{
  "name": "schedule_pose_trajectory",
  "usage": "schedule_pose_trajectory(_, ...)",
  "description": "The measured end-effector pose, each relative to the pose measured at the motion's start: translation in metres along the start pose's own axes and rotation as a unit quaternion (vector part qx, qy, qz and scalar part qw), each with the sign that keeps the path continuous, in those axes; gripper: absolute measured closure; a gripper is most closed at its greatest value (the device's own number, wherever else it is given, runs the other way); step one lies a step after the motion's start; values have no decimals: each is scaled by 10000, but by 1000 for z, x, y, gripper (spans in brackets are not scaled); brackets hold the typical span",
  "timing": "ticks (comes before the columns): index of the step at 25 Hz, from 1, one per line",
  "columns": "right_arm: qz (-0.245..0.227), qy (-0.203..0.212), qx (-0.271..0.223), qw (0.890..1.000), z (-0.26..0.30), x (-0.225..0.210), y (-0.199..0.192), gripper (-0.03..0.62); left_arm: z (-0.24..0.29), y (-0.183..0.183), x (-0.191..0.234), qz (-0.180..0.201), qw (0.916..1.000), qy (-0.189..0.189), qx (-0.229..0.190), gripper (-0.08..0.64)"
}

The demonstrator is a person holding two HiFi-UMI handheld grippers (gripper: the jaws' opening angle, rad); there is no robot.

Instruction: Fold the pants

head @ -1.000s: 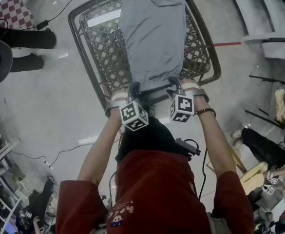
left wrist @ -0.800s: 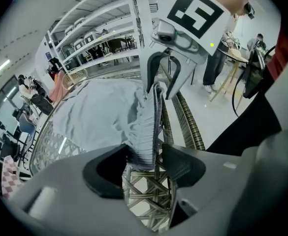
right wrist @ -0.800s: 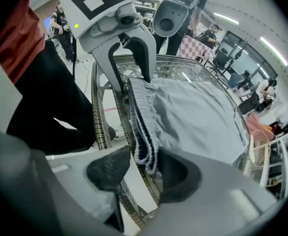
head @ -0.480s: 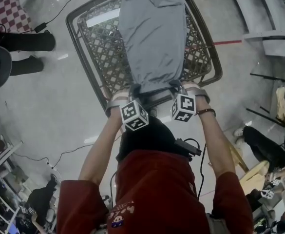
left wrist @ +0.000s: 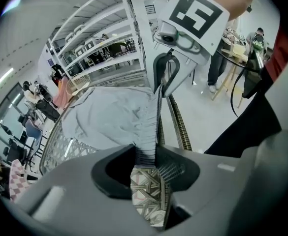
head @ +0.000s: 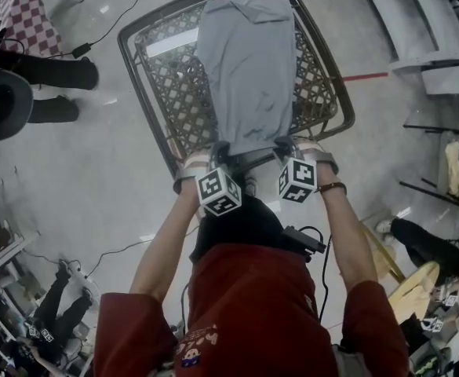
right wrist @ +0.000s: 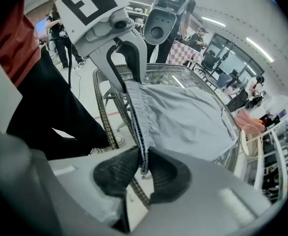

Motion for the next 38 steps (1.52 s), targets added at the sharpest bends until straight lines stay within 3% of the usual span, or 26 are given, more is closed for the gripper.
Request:
schedule_pose_trajectory(9, -43, -84, -58, 9999, -27, 41, 4, 532, -32, -4, -36, 25, 9999, 145, -27, 423)
schedule_pose_trajectory(17, -58, 114, -85, 9999, -44, 90, 4, 532, -56, -13, -81, -74, 9999, 69, 30, 423)
schedule_pose_trajectory(23, 27, -78, -206, 9998, -61, 97, 7, 532, -69, -10, -89, -104, 9998, 172, 7, 423)
schedule_pose_trajectory(29, 56, -424, -326, 9986, -83, 71, 9, 532, -84, 14, -65, 4, 9992, 377, -87, 423)
schedule_pose_trajectory(38, 25, -980, -450, 9942, -100, -20, 14, 532, -84, 57, 10, 170, 9968, 749, -206, 425)
Point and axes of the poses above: the fingertips, and each gripper's own axes: z forward along the fingers, x to its left, y out of its top, the point moved 4 cm from there along -z, backward along the fingers, and after that the axes turned 4 degrees about -z, right-handed, at the moved point
